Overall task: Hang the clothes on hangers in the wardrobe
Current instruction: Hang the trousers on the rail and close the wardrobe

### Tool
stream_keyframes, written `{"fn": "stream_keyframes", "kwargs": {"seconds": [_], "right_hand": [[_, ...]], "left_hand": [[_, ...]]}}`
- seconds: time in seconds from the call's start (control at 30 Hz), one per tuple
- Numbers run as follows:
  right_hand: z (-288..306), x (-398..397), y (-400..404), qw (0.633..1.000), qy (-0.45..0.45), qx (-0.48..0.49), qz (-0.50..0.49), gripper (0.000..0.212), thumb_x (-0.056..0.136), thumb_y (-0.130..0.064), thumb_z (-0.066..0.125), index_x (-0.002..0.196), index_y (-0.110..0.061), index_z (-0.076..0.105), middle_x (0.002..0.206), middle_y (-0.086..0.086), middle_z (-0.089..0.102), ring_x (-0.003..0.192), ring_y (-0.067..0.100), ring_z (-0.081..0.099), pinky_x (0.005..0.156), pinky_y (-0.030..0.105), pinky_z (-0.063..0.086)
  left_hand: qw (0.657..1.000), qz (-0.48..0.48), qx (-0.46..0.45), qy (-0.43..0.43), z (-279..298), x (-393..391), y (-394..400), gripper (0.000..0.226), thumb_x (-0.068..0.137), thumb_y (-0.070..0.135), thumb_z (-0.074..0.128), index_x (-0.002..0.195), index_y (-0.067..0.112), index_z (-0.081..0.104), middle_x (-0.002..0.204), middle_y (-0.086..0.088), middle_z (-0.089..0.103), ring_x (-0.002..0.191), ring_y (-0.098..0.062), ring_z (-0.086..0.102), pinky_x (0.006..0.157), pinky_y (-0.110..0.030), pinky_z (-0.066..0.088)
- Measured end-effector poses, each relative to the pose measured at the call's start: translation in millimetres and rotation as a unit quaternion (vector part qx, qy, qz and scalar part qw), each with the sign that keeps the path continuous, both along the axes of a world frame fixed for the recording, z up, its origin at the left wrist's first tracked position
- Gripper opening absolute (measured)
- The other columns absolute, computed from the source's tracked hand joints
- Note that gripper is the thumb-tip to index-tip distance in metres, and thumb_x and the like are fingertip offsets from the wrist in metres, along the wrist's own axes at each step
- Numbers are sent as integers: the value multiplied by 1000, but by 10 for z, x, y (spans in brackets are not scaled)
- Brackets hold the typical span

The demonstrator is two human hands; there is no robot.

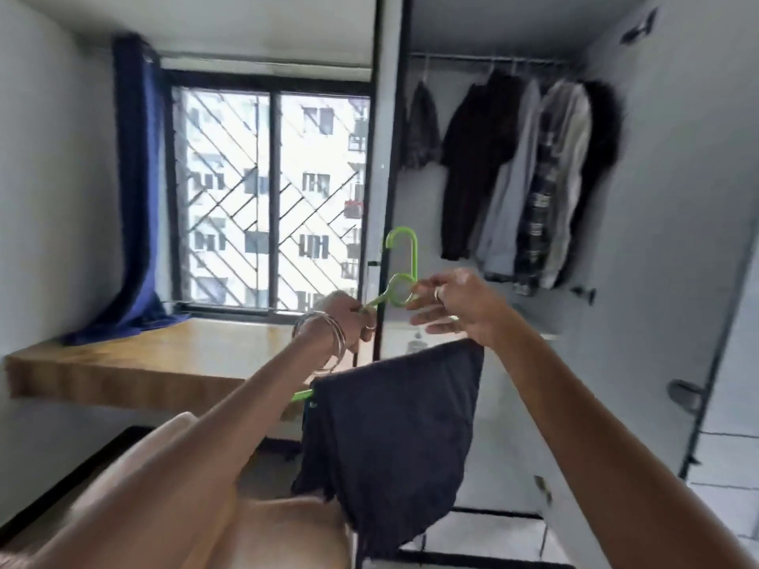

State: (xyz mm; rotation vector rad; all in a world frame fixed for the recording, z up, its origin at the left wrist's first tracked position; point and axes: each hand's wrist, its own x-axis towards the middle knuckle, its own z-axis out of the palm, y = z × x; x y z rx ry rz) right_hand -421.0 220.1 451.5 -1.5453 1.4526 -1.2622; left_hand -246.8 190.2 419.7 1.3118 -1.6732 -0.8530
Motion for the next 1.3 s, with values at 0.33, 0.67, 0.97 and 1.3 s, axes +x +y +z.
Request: {"fn": "stream_keyframes", "kwargs": {"seconds": [0.33, 0.67, 0.97, 1.3], "right_hand": [[-85, -2623, -446, 890, 307, -98, -322, 36, 88, -50, 61, 117, -29, 61, 109, 0, 68, 113, 28, 57, 96, 42, 42], [779, -3990, -1268, 899, 283, -220, -250, 32, 94, -17, 61, 64, -3, 61, 52, 8, 65, 45, 20, 60, 51, 28, 50], [1841, -4290, -2500, 848, 275, -333, -306, 36, 94, -22, 62, 62, -5, 64, 48, 4, 63, 42, 10, 55, 49, 23, 46], [2998, -4164, -3851, 722, 367, -377, -449, 28, 92, -30, 58, 79, -8, 48, 110, 25, 61, 105, 44, 56, 75, 38, 40]], "left_hand": [[988, -111, -109, 22, 552, -1628, -1125, 35, 92, 11, 52, 57, 14, 59, 38, 4, 49, 31, -14, 42, 35, -18, 32], [963, -83, -258, -11, 1310, -3065, -2529, 32, 92, 30, 51, 64, 25, 66, 56, 12, 64, 71, -6, 64, 97, -41, 40], [929, -23, -365, 57, 2373, -3872, -4083, 30, 98, 37, 45, 78, 28, 65, 71, 15, 63, 93, -19, 63, 101, -48, 38], [879, 146, -424, -163, 3138, -3748, -5248, 30, 88, 21, 59, 117, 13, 63, 116, -11, 64, 104, -27, 60, 87, -35, 51]]}}
